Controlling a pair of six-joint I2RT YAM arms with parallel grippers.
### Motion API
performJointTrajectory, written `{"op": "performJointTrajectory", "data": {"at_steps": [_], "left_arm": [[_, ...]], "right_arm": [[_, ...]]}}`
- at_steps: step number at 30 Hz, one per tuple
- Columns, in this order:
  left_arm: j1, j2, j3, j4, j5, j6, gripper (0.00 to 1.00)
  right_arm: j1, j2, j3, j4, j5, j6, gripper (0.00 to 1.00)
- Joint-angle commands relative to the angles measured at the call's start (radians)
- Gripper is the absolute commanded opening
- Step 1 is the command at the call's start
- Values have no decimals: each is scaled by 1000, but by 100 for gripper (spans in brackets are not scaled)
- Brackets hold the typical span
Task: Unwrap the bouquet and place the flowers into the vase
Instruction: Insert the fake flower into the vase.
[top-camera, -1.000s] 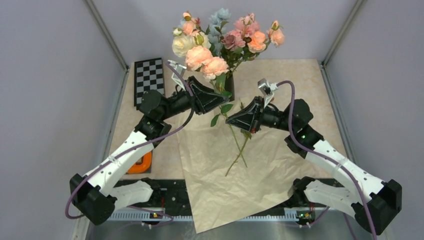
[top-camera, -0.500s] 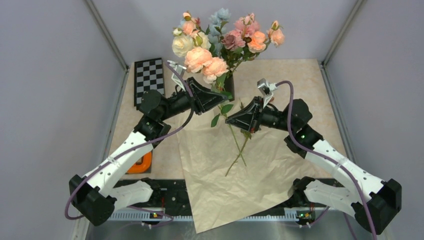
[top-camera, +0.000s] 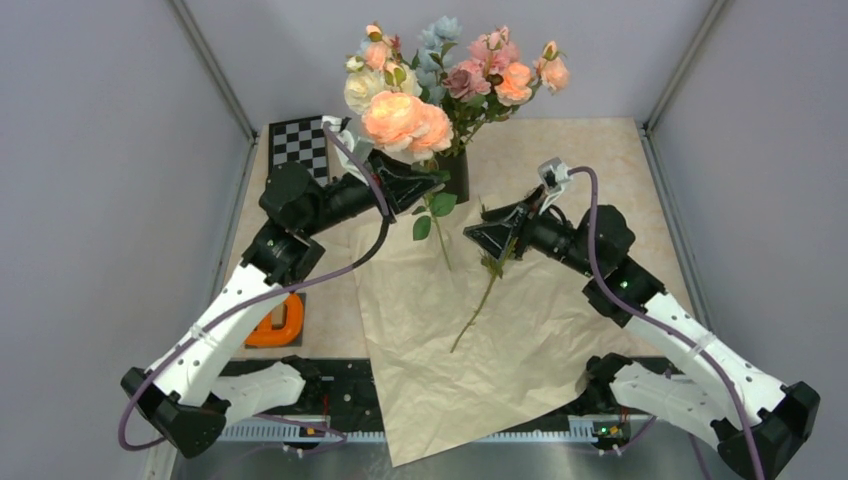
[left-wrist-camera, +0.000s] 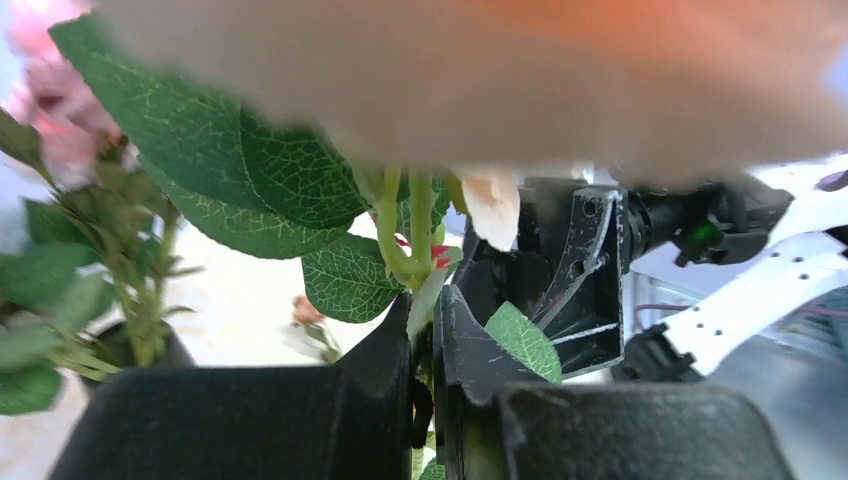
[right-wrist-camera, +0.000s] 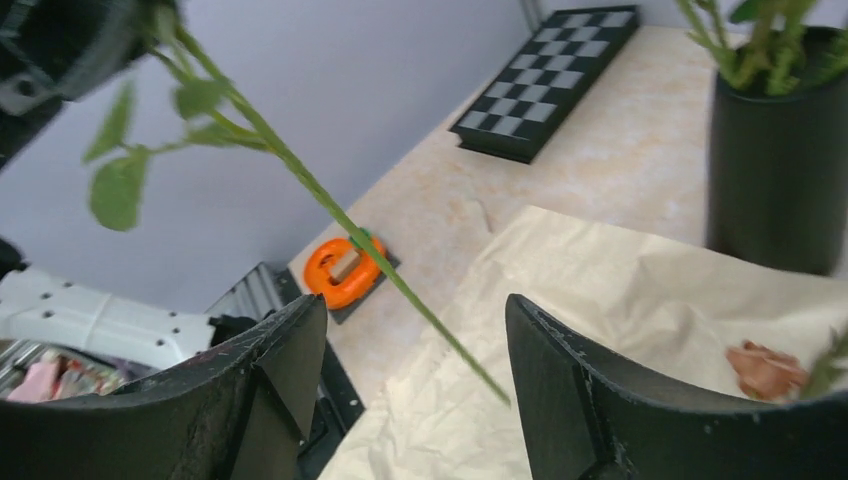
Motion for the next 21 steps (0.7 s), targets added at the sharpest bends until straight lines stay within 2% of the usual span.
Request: {"op": "performJointTrajectory", "data": {"at_steps": [1, 12, 16, 21], "left_arm": [[-3, -1, 90, -25, -47, 225, 0], [-4, 207, 272, 140, -52, 357, 0], [-3, 287, 353, 130, -65, 412, 0], [-5, 329, 383, 156, -92, 464, 0]], "right_arm": [[-34, -32, 16, -131, 191, -54, 68], [-417, -93, -104, -128, 10, 12, 69], [-495, -100, -133, -136, -20, 5, 69], [-537, -108, -149, -136, -39, -10, 69]]}}
